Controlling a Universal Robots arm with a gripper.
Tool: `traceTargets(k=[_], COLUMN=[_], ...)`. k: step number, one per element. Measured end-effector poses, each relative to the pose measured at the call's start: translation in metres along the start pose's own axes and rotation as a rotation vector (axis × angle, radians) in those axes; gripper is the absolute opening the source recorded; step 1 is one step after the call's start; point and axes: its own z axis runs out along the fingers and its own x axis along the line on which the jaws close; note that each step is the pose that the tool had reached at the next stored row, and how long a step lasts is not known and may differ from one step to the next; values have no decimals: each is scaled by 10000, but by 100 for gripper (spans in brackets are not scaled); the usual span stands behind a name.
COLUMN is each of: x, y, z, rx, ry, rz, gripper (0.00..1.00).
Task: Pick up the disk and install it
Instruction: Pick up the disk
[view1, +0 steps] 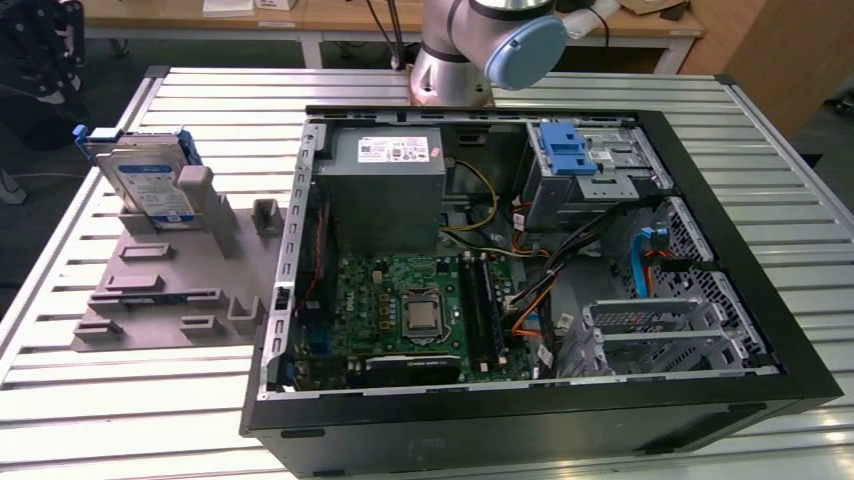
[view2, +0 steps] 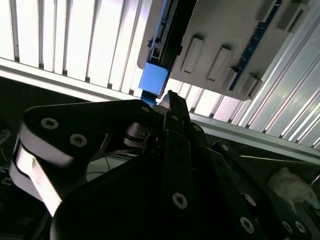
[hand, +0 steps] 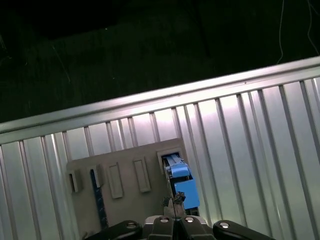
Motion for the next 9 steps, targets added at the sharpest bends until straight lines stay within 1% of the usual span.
traceTargets(k=[9], x=[2], y=[0], z=[3], rx=[94], ry=[5], rz=[-892], gripper=[11])
